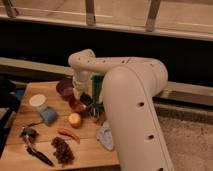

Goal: Wipe red bowl with eraser

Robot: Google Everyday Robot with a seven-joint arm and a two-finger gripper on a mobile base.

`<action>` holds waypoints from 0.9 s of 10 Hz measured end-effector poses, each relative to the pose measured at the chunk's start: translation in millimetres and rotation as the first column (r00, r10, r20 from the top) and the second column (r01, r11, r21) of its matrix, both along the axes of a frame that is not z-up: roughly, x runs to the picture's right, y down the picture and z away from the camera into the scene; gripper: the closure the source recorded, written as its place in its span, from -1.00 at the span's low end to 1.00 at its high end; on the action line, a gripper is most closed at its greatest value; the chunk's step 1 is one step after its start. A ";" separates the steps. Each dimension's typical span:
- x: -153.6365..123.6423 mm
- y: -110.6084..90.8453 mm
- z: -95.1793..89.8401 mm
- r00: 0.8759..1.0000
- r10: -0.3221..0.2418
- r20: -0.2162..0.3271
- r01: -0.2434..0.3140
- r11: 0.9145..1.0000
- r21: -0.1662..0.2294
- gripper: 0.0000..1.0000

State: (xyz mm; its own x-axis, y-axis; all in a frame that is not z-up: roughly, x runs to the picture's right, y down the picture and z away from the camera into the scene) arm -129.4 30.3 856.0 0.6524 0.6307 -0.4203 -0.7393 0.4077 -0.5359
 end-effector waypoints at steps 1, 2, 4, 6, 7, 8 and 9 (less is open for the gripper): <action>-5.2 -3.5 2.3 1.000 0.008 0.008 -0.008 1.000 0.008 1.00; -14.4 -5.3 3.9 1.000 0.010 0.027 -0.011 1.000 0.015 1.00; -35.3 0.1 -0.6 0.997 -0.009 0.076 0.007 1.000 0.022 1.00; -39.4 10.8 -8.8 0.995 -0.022 0.100 0.020 1.000 0.021 1.00; -38.5 18.3 -13.3 0.994 -0.032 0.105 0.030 0.999 0.016 1.00; -37.1 23.2 -17.5 0.994 -0.042 0.102 0.041 0.999 0.013 1.00; -29.9 28.8 -22.2 0.995 -0.041 0.092 0.040 0.999 0.008 1.00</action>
